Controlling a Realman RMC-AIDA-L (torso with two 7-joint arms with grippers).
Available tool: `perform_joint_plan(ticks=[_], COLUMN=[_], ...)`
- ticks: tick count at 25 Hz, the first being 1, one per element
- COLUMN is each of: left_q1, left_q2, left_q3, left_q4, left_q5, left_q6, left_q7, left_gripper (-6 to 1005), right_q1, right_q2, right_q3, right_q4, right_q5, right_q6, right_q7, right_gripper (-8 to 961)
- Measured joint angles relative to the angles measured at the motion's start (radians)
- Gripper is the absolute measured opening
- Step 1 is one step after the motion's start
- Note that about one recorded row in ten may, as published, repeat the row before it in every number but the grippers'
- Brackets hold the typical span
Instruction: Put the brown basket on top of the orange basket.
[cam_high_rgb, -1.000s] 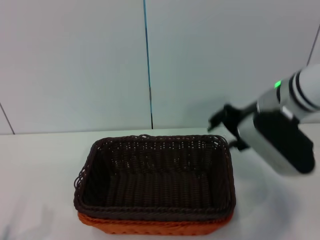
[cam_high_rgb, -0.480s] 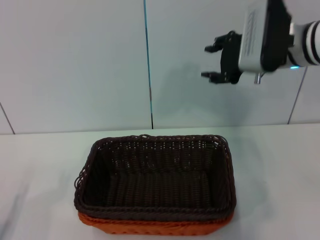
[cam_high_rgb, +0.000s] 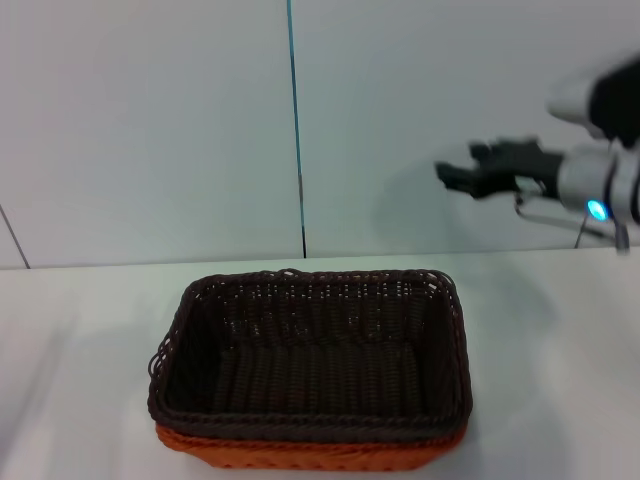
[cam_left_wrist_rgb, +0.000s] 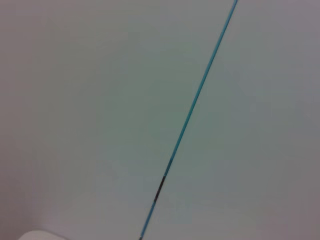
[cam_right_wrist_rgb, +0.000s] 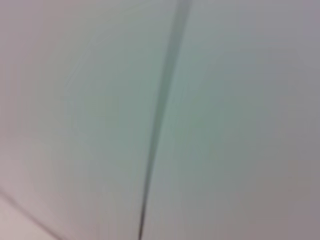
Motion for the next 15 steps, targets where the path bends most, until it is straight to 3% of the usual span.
perform_joint_plan(ticks=[3,9,15], left_q1=[-0.009,0.007,0.029], left_q2=[0.001,0.012,0.006], left_q3=[0.0,-0.012,-0.023], left_q4=[0.0,0.012,0.048], left_q5=[0.0,-0.001,0.008], left_q6=[0.039,0.063,0.072], left_q7=[0.016,0.03,0.047], left_gripper=[790,790,790], right_q1=[-0.08,-0.228,-0.359], right_q2=[0.025,0.028,0.033], right_q3=[-0.005,-0.102,-0.11], right_q4=[0.002,-0.037,-0.011], right_q5=[0.025,0.023,0.057], right_q6=[-0.03,-0.028,-0.03], right_q7=[0.149,0.291,0.303], right_gripper=[584,582,579])
